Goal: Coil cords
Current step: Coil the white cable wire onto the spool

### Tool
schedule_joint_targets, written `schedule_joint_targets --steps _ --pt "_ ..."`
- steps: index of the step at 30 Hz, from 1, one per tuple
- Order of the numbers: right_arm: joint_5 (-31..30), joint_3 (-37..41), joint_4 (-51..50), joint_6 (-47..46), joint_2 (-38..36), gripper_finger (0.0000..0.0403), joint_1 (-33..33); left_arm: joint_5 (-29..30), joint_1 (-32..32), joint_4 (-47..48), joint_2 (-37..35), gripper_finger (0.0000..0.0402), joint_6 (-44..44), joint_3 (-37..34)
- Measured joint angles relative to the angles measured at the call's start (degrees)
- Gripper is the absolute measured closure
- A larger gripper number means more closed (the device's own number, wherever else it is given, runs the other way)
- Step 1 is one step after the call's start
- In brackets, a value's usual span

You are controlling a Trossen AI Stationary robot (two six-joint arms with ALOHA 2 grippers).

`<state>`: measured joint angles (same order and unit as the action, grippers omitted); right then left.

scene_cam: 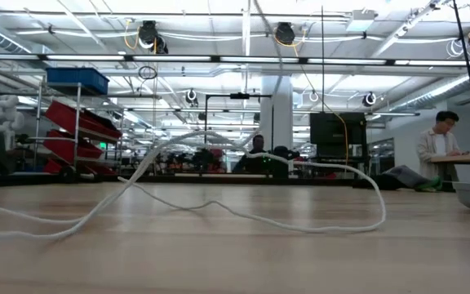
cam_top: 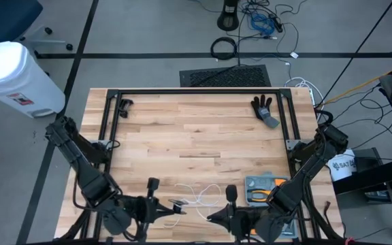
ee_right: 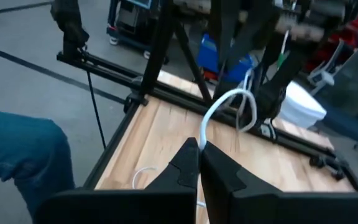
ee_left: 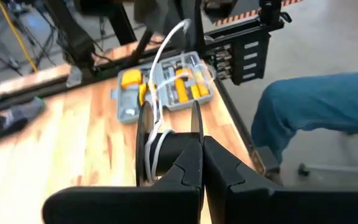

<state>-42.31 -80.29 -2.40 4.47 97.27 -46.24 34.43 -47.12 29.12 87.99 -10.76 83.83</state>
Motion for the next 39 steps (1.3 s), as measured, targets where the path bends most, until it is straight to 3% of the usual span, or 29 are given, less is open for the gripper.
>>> schedule_joint_targets --steps 9,14,24,33,39 --pt "0.3 -3.4 0.1 5.3 0.1 0.0403 -1.0 -0.4 0.6 1.5 0.0 0.0400 -3.9 0.0" --pt "0.5 -5.7 0.2 8.5 0.0 0.0403 -1.3 -4.7 0.7 1.0 0.2 0.0400 -4.7 0.0" --pt "3.5 -5.8 1.5 15.3 0.4 0.0403 0.9 -19.9 2.2 -8.3 4.7 0.0400 10.6 0.0" --pt "3.4 -5.8 6.0 18.8 1.4 0.0403 2.4 -24.7 6.6 -9.6 6.2 0.0400 11.7 0.0" --pt "3.4 -5.8 7.8 18.5 3.2 0.0403 4.4 -26.8 7.5 -13.6 7.5 0.0400 18.9 0.0"
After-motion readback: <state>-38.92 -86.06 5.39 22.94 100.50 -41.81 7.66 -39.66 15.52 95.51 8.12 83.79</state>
